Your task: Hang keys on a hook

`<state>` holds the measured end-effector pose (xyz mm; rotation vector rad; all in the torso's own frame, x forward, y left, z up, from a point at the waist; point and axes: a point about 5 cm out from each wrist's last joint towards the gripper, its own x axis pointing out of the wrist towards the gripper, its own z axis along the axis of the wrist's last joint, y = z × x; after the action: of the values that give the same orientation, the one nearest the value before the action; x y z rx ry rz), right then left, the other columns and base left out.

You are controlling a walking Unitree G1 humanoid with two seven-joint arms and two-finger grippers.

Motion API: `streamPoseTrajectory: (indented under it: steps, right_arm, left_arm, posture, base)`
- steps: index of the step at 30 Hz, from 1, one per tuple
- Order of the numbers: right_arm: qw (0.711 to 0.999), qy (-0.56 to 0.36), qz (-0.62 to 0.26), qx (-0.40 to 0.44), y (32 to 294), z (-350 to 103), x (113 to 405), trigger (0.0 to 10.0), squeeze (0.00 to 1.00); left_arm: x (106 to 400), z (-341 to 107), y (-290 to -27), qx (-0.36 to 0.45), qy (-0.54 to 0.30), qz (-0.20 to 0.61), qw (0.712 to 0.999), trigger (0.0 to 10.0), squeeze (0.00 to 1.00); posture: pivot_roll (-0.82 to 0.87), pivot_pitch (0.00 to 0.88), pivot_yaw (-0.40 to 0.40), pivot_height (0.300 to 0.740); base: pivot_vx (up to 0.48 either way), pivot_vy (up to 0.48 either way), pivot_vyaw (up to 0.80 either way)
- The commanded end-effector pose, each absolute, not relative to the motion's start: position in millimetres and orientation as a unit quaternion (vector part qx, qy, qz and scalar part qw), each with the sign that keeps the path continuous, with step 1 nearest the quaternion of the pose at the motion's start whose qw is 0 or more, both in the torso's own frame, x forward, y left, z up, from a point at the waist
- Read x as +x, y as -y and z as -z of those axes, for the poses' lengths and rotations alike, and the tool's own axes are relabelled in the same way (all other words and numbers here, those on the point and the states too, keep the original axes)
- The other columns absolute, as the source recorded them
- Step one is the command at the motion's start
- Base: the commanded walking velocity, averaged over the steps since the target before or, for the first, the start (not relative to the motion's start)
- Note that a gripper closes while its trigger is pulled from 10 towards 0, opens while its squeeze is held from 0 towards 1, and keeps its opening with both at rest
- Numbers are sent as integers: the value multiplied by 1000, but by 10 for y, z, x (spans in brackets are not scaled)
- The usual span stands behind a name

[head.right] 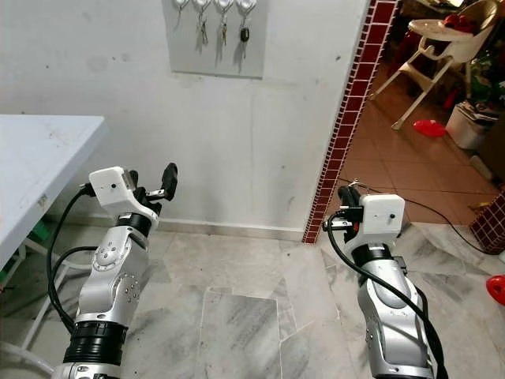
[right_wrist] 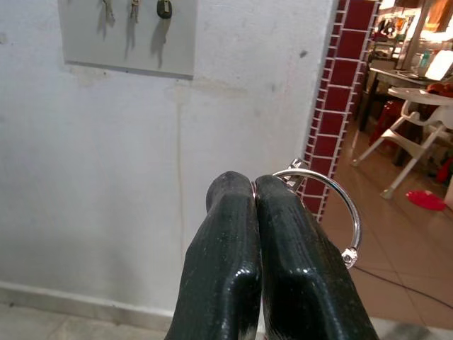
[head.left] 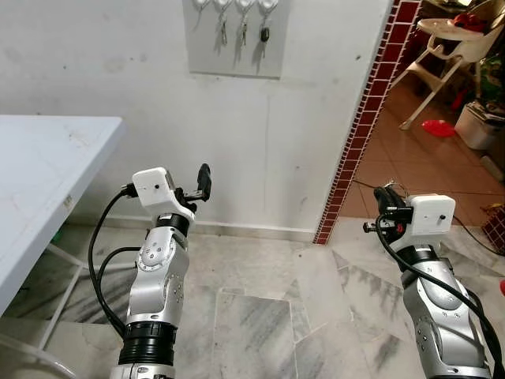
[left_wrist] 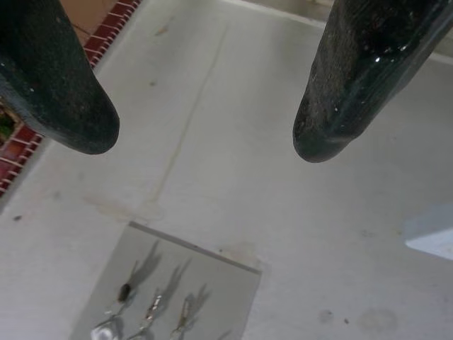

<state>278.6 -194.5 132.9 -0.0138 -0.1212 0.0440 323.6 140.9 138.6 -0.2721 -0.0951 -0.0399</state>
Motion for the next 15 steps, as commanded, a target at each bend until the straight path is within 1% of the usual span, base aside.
streamPoseTrajectory:
  steps: [1, 15]
  right_arm:
    - [998, 62, -20, -4, 1967, -1341, 2805, 10000, 0]
    - [998, 63, -24, -3, 1948, -1345, 2826, 10000, 0]
  left_arm:
    - [3230, -1433, -1384, -132, 56, 28, 989, 10000, 0]
    - [3226, -1446, -1405, -133, 58, 23, 989, 10000, 0]
  posture:
    - [-61, 0, -44, 740]
    - [-53, 0, -49, 740]
  base:
    - [480, 0, 0]
    - [480, 0, 0]
